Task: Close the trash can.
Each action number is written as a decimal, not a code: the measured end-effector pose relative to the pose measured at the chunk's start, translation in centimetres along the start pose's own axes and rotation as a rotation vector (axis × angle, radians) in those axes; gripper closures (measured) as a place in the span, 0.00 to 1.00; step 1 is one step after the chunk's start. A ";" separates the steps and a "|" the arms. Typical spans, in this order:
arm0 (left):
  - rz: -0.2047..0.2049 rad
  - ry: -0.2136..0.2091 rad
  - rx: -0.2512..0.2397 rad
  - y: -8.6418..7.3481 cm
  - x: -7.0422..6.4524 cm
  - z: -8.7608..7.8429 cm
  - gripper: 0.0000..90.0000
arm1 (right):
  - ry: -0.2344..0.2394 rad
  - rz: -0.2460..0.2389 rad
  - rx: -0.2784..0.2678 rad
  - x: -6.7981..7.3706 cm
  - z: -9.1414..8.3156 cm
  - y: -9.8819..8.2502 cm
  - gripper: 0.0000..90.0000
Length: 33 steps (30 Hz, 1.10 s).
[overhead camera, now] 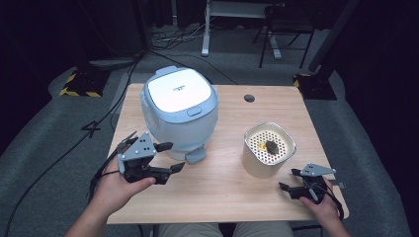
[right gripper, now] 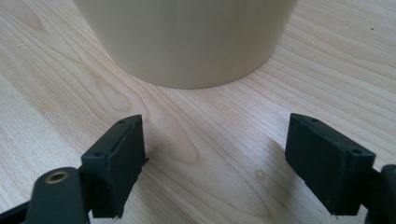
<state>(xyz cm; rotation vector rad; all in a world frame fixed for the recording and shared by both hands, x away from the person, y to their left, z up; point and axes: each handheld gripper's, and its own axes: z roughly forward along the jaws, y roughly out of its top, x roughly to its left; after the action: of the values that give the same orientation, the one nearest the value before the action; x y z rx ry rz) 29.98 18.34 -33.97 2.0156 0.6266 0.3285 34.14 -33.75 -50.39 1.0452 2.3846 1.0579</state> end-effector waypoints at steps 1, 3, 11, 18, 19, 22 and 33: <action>-0.005 0.010 0.005 -0.4 0.0 0.2 0.36 | -0.001 0.000 0.000 0.0 0.0 0.0 0.23; -0.026 0.017 0.020 -1.6 0.2 0.9 0.36 | -0.001 0.000 0.000 0.0 0.0 0.0 0.23; -0.086 0.056 0.062 -5.8 0.6 3.5 0.36 | -0.002 -0.001 0.000 0.0 0.0 0.0 0.23; -0.126 0.091 0.110 -9.0 1.3 5.6 0.36 | -0.001 0.000 0.000 0.0 0.0 0.0 0.23; -0.130 0.094 0.120 -9.5 1.4 5.9 0.36 | 0.000 0.000 0.000 0.0 0.0 0.0 0.23; -0.174 0.100 0.150 -10.6 1.8 6.5 0.36 | -0.001 0.000 0.000 0.0 0.0 0.0 0.23; -0.186 0.162 0.267 -13.4 2.3 8.0 0.31 | -0.002 0.000 0.000 0.0 0.0 0.0 0.23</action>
<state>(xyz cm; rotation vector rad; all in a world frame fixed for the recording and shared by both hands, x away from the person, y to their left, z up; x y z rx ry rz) 31.70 19.14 -49.62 2.1761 0.9969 0.3116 34.13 -33.75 -50.39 1.0454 2.3837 1.0560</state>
